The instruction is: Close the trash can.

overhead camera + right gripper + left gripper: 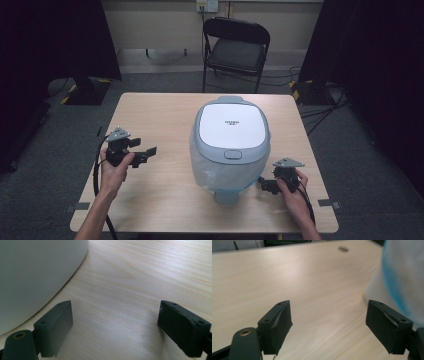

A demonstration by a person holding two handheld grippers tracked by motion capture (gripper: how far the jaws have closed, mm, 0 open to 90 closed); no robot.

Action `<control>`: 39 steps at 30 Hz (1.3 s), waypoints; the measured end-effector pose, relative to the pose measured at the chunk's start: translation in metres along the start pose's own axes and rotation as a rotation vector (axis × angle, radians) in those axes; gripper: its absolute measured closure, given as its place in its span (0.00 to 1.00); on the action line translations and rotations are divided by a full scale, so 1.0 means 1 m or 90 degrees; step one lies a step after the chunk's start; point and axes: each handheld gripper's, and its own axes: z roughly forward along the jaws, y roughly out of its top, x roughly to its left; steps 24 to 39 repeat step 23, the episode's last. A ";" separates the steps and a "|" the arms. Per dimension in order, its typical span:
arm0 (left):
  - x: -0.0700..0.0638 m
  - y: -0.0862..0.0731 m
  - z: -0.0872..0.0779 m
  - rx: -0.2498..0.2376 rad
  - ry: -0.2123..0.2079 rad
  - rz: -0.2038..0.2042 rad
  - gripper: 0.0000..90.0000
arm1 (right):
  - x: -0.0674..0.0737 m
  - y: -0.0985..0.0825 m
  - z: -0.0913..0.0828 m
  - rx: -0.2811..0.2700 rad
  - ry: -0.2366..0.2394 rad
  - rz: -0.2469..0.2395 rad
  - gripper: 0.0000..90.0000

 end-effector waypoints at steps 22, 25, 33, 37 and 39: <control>0.006 -0.080 0.016 0.092 0.110 0.036 0.17 | 0.000 0.000 0.000 -0.001 -0.003 -0.001 0.13; 0.006 -0.080 0.016 0.091 0.108 0.033 0.16 | 0.000 0.000 0.000 -0.002 -0.002 -0.002 0.13; 0.006 -0.080 0.016 0.091 0.108 0.033 0.16 | 0.000 0.000 0.000 -0.002 -0.002 -0.002 0.13; 0.006 -0.080 0.016 0.091 0.108 0.033 0.16 | 0.000 0.000 0.000 -0.002 -0.002 -0.002 0.13; 0.006 -0.080 0.016 0.091 0.108 0.033 0.16 | 0.000 0.000 0.000 -0.002 -0.002 -0.002 0.13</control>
